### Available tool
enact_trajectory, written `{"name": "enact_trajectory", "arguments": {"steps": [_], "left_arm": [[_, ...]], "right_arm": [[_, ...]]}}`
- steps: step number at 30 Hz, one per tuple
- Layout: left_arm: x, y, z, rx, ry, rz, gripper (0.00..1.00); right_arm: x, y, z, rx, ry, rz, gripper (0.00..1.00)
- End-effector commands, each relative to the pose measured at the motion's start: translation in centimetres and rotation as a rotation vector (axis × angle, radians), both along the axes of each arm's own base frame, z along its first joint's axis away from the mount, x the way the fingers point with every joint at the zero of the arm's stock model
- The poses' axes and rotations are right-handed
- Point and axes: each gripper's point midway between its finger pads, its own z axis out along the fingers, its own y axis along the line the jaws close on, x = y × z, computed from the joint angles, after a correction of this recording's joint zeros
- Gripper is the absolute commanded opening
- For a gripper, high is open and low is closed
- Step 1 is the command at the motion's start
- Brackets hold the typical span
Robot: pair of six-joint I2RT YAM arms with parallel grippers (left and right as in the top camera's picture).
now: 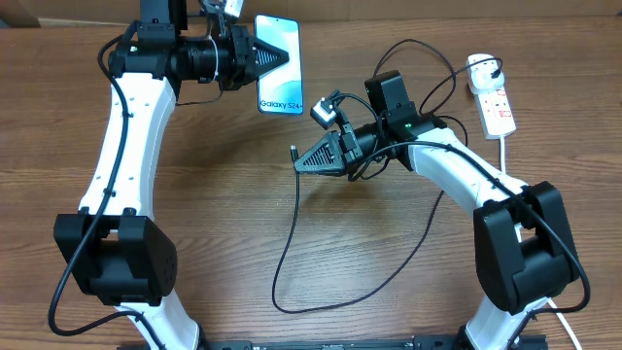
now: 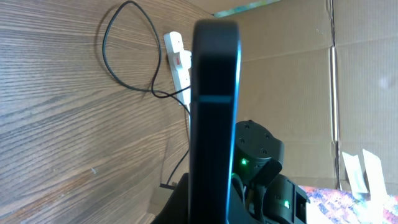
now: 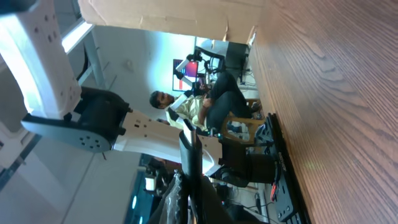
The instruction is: Plug charger to phone and switch on socket
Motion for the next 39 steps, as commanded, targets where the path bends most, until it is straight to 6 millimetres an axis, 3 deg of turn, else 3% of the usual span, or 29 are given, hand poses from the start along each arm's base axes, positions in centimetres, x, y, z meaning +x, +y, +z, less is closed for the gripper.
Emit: {"name": "enact_trajectory", "arguments": {"steps": [1, 9, 16, 39], "left_arm": [[-0.5, -0.6, 2.0, -0.035, -0.024, -0.026, 0.04], [-0.1, 0.0, 0.7, 0.023, 0.009, 0.025, 0.04], [-0.1, 0.0, 0.7, 0.018, 0.016, 0.028, 0.04], [0.2, -0.1, 1.0, -0.01, 0.062, 0.056, 0.04]], "right_arm": [[0.9, -0.2, 0.1, -0.04, 0.007, -0.044, 0.04], [1.8, 0.0, 1.2, -0.029, -0.006, -0.054, 0.04], [0.9, -0.2, 3.5, 0.009, -0.025, -0.024, 0.04], [1.8, 0.1, 5.1, 0.016, -0.036, -0.033, 0.04]]}}
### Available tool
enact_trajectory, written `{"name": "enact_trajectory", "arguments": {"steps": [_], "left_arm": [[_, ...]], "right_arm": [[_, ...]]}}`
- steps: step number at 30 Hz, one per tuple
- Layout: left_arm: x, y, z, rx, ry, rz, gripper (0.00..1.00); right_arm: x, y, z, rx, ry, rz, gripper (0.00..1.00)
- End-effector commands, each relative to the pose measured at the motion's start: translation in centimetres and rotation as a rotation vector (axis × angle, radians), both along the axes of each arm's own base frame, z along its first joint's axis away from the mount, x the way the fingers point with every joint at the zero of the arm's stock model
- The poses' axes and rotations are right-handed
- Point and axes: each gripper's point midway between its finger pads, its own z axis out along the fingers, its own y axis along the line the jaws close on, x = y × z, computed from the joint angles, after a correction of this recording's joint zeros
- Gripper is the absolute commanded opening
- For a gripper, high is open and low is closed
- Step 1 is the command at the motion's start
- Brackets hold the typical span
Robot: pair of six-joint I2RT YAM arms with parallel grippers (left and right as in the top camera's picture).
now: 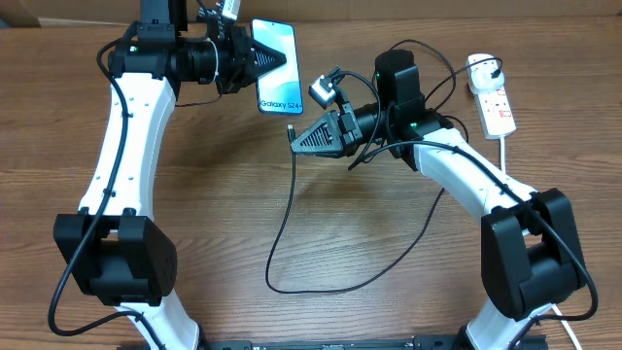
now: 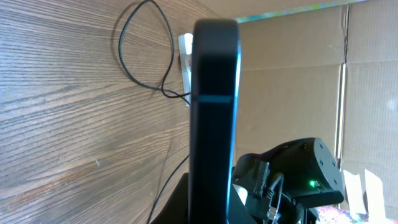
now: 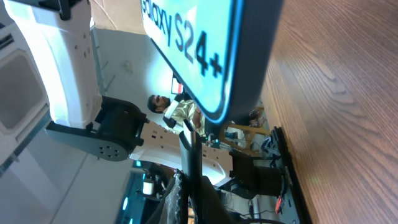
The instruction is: Plug charger to phone and switch on socket
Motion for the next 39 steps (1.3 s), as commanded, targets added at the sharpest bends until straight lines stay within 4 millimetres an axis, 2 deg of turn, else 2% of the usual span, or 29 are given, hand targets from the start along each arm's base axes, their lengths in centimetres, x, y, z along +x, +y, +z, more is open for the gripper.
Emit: {"name": "enact_trajectory", "arguments": {"steps": [1, 16, 34, 39], "left_arm": [[0.0, -0.5, 1.9, -0.032, -0.018, -0.004, 0.04], [0.1, -1.7, 1.2, 0.003, 0.012, 0.028, 0.04], [-0.3, -1.9, 1.7, -0.031, 0.012, -0.002, 0.04], [-0.1, -1.0, 1.8, -0.04, 0.022, 0.011, 0.04]], "right_arm": [[-0.2, -0.3, 1.4, -0.004, 0.014, -0.008, 0.04], [-0.1, -0.2, 1.6, -0.002, 0.005, -0.011, 0.04], [0.6, -0.1, 2.6, 0.006, -0.012, -0.031, 0.04], [0.8, -0.3, 2.6, 0.006, -0.012, -0.037, 0.04]]}}
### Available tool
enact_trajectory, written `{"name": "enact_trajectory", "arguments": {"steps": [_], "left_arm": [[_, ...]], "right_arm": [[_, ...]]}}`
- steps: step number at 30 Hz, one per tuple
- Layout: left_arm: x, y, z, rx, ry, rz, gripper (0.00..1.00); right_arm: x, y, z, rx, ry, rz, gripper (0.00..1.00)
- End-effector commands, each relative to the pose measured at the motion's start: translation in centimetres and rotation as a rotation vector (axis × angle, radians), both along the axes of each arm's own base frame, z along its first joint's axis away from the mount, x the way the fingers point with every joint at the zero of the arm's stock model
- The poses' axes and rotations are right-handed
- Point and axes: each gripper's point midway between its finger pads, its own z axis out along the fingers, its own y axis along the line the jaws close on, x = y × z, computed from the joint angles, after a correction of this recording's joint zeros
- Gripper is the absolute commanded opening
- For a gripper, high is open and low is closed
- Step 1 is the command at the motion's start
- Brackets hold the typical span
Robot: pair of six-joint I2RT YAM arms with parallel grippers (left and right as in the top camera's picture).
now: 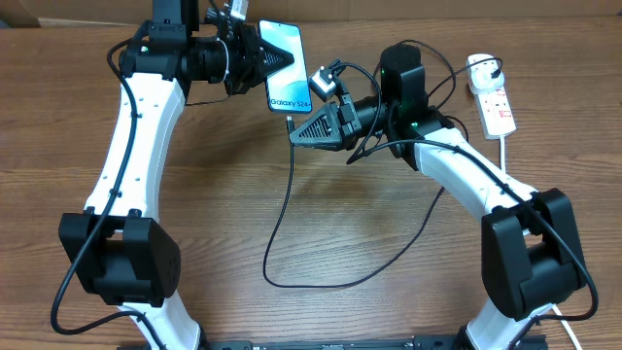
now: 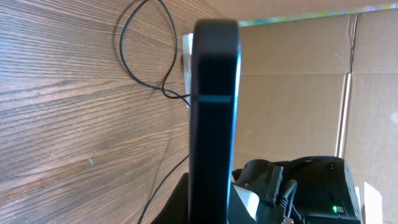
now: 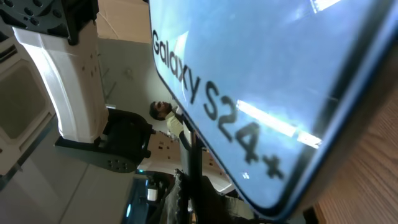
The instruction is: Plug charger to phone and switch on socket
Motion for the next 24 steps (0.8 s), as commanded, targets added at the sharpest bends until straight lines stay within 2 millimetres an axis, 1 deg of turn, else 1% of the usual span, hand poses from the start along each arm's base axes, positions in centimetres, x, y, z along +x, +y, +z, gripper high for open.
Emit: {"name": "enact_trajectory", "arguments": {"steps": [1, 5, 20, 24], "left_arm": [[-0.25, 0.47, 2.07, -0.053, -0.02, -0.016, 0.04], [-0.28, 0.95, 1.99, -0.056, -0.007, -0.009, 0.04], [-0.27, 0.93, 1.99, -0.061, 0.006, -0.002, 0.04], [-0.21, 0.97, 1.97, -0.06, 0.01, 0.003, 0.04]], "right_arm": [[-0.07, -0.54, 1.42, 0.013, -0.031, -0.011, 0.04], [0.06, -0.68, 1.42, 0.012, -0.031, -0.015, 0.04], [0.42, -0.48, 1.3, 0.005, -0.032, -0.039, 0.04], [0.54, -0.42, 1.26, -0.004, -0.009, -0.047, 0.04]]}}
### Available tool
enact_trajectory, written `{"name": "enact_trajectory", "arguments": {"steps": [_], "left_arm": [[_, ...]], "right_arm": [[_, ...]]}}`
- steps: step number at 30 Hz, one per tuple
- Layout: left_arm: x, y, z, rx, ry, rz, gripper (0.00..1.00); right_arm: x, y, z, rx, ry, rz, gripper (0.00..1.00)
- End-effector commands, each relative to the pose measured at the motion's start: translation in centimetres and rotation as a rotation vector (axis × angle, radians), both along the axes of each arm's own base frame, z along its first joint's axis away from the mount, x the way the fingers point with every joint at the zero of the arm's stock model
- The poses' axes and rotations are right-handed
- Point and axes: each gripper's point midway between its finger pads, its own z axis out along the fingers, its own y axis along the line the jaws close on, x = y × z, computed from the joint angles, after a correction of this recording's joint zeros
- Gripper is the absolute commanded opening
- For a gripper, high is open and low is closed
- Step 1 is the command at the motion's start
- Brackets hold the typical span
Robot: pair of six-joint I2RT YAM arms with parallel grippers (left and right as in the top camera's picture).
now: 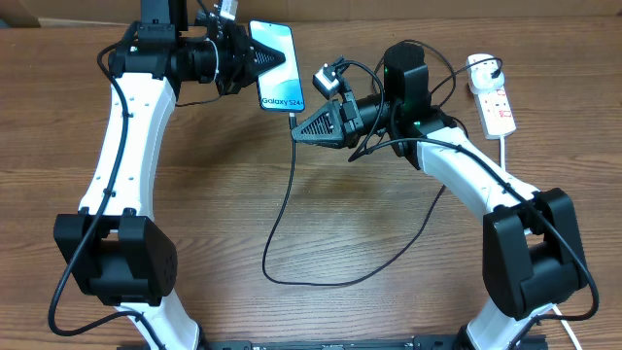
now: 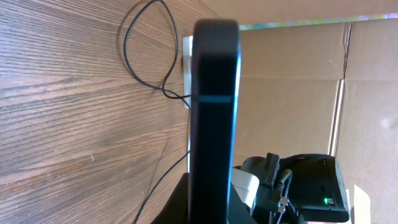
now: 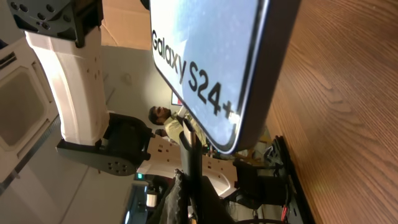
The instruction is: Plug charger to phone and switch on socket
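Observation:
A Galaxy S24+ phone (image 1: 278, 66) is held above the table at the back, screen up, with my left gripper (image 1: 259, 58) shut on its left side. The left wrist view shows it edge-on as a dark bar (image 2: 214, 106). My right gripper (image 1: 298, 129) is shut on the charger plug (image 1: 293, 118), just below the phone's bottom edge. In the right wrist view the plug (image 3: 189, 146) stands a little short of the phone's lower corner (image 3: 236, 140). The black cable (image 1: 282, 224) hangs in a loop. The white socket strip (image 1: 491, 92) lies at the far right.
The cable runs across the wooden table (image 1: 389, 301) and loops up to the plug in the socket strip. Cardboard walls (image 2: 292, 81) stand behind the table. The two arms nearly meet over the table's back middle.
The phone has moved slightly left and away from the plug; in the right wrist view it no longer fills the frame. The right gripper has stayed about where it was.
My right gripper first held the plug low, well below the phone in my left gripper. Then it was higher, nearer the phone's bottom edge. Then phone and plug were very close together. Now there is a slightly wider gap between them.

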Motion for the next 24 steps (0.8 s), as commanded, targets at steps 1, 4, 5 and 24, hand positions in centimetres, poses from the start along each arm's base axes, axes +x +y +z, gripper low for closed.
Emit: {"name": "enact_trajectory", "arguments": {"steps": [1, 4, 5, 24], "left_arm": [[-0.25, -0.3, 1.95, -0.042, -0.019, -0.015, 0.04], [-0.21, -0.31, 2.0, -0.044, -0.016, -0.012, 0.04], [-0.2, -0.31, 2.0, -0.044, -0.017, -0.012, 0.04], [-0.04, -0.77, 1.46, -0.007, -0.019, 0.001, 0.04]], "right_arm": [[-0.08, -0.11, 1.34, 0.003, -0.017, -0.019, 0.04], [-0.09, -0.11, 1.34, 0.003, -0.016, -0.019, 0.04], [-0.11, -0.1, 1.34, 0.003, -0.016, -0.018, 0.04], [-0.54, 0.32, 1.35, 0.004, -0.016, -0.003, 0.04]]}}
